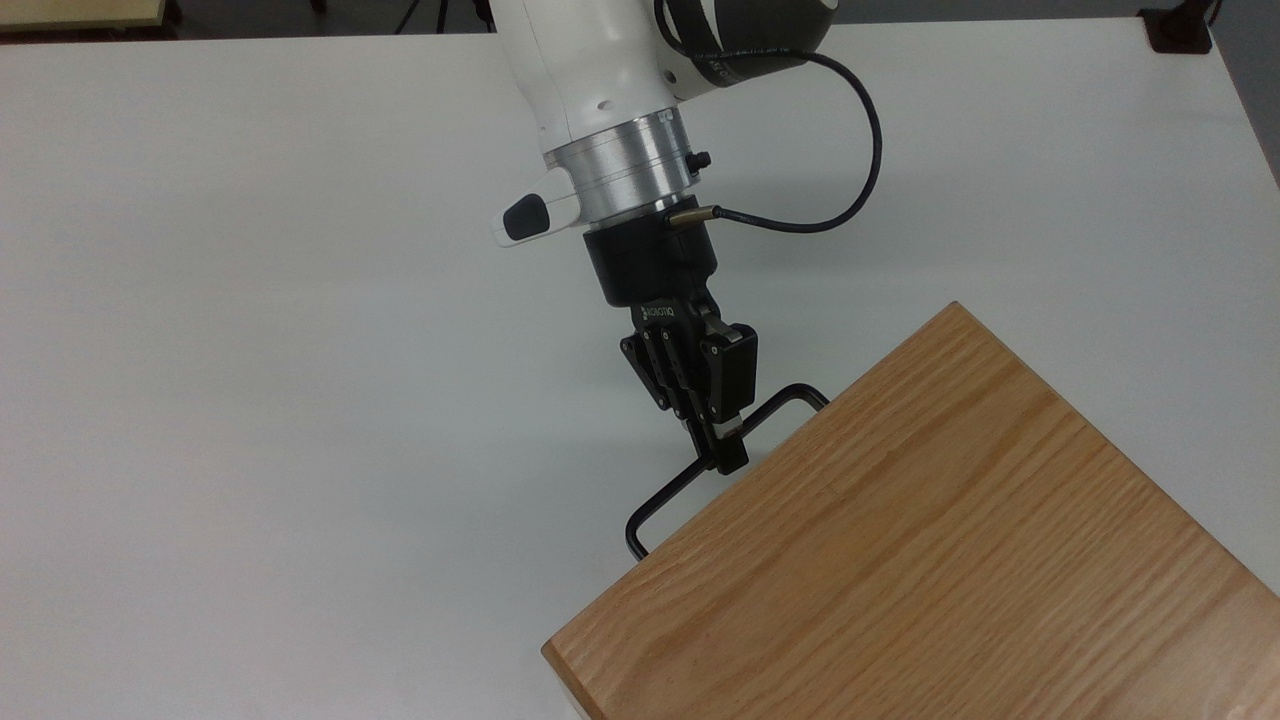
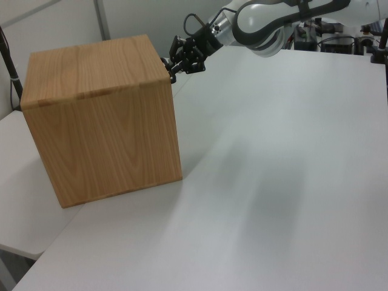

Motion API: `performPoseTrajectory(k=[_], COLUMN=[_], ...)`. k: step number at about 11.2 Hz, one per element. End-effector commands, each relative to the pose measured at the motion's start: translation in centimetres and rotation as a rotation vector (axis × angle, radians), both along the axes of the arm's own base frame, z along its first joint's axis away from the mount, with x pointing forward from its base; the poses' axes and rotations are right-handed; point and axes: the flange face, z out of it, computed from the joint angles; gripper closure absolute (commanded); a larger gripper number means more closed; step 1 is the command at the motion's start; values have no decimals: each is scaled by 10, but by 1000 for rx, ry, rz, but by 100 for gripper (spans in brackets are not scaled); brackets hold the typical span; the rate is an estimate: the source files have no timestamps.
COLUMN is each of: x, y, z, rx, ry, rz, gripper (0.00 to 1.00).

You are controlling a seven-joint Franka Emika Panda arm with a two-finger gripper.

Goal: Open the drawer by sliding it
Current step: 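Pull the handle outward, sliding the wooden drawer out of the cabinet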

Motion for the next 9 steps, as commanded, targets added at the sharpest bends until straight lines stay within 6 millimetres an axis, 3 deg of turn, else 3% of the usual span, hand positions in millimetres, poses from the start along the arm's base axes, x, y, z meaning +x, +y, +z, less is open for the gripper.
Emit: performPoseTrajectory(k=[1, 9], x=[-20, -32], y=[-20, -55], z=[18, 7], rx=[-71, -115], ry=[-23, 36], rz=[21, 41], gripper=[85, 85])
